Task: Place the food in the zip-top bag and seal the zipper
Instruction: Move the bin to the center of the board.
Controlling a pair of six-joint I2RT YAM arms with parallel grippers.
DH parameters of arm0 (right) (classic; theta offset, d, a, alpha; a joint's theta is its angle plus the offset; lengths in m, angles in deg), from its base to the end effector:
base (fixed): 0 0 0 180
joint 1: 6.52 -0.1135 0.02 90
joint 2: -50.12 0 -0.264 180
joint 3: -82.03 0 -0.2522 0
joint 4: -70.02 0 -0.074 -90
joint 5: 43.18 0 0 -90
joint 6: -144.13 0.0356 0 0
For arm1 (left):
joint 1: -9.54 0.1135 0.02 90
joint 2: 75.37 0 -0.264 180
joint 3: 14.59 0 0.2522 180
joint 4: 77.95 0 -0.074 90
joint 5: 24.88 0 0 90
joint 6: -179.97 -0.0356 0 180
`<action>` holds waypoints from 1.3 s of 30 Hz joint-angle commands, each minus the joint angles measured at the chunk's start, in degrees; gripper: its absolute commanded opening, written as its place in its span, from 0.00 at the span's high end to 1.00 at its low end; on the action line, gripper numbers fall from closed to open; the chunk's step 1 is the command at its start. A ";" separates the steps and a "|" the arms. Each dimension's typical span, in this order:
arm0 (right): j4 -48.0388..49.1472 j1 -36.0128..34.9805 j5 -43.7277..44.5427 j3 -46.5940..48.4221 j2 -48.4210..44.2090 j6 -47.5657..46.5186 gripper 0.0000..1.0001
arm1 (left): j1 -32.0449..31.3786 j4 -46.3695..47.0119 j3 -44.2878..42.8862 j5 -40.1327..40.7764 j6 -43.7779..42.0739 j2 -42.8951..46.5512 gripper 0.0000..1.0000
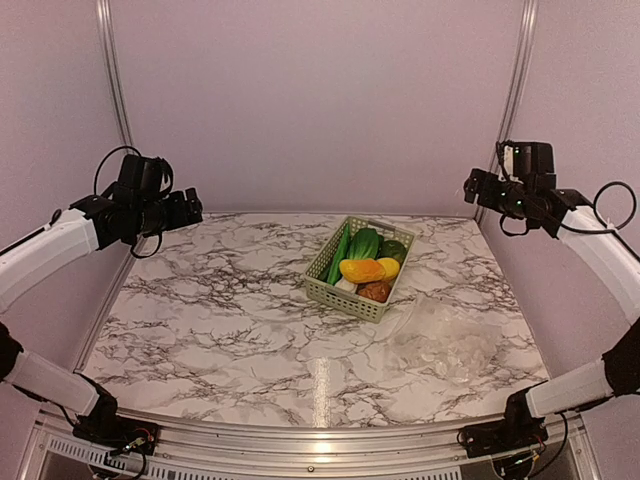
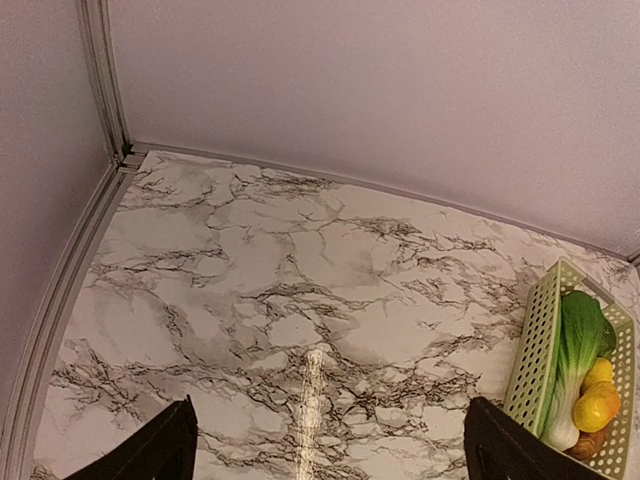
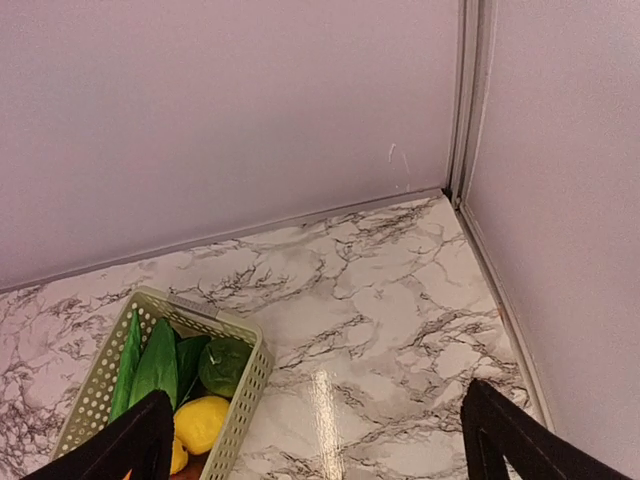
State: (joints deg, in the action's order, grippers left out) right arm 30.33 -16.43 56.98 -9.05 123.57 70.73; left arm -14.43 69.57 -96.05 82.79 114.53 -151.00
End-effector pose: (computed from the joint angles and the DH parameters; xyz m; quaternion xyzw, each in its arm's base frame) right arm 0.2841 0.0433 0.3891 0.0968 0.8322 0.0516 0.5435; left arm 0.2802 -0.1127 0.3465 -0.0850 0.8405 -0.0941 0.5267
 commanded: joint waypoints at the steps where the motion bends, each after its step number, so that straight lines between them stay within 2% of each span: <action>1: -0.55 1.47 0.69 -5.47 -0.55 2.39 0.03 | 0.17 -1.43 -2.14 -0.79 2.12 -3.51 0.03; 3: 1.24 2.06 1.01 -8.36 -0.32 4.01 0.02 | 0.17 -0.02 -2.20 -1.90 1.77 -4.65 0.02; 6: 3.99 2.75 -4.16 -11.30 0.43 3.33 0.02 | 0.19 0.57 -3.36 -6.35 1.58 -6.70 0.01; 9: 5.48 2.14 -8.43 -12.58 2.01 3.10 0.08 | -0.16 1.53 -4.67 -14.68 -0.40 -8.88 0.01; 17: 4.18 0.06 -17.11 -10.49 14.01 7.03 0.22 | -2.76 0.74 -4.81 -21.18 -3.16 -9.31 0.01; 19: 4.58 -1.34 -17.75 -9.57 16.82 7.57 0.23 | -4.30 -1.29 -5.15 -18.46 -3.51 -8.51 0.01; 22: 5.23 -2.87 -19.52 -7.66 20.86 8.08 0.24 | -6.29 -5.52 -5.83 -7.70 -2.89 -6.94 0.01; 25: 6.76 -3.48 -21.52 -5.51 24.76 8.76 0.26 | -6.27 -8.59 -2.91 4.23 0.99 -6.73 0.01; 26: 6.87 -3.52 -21.71 -4.44 26.12 8.92 0.26 | -5.65 -9.34 -1.73 5.23 1.37 -7.34 0.01; 29: 6.97 -3.55 -22.22 -1.24 29.66 9.15 0.30 | -2.90 -10.58 -0.22 1.55 1.45 -8.29 0.01; 32: 7.63 -3.49 -23.82 1.54 32.51 9.46 0.34 | -2.32 -6.00 4.12 -3.22 1.34 -4.32 0.04; 35: 8.42 -3.53 -25.76 3.29 35.44 10.24 0.38 | -2.31 -1.69 7.91 -7.15 0.34 -0.05 0.12; 39: 9.19 -3.95 -28.70 5.03 38.46 10.91 0.49 | -2.31 -2.81 6.72 -12.42 -0.12 -0.27 0.23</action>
State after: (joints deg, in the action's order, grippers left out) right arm 38.02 -19.80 31.93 -6.73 159.26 80.43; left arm -16.46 64.44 -87.90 76.59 115.27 -152.86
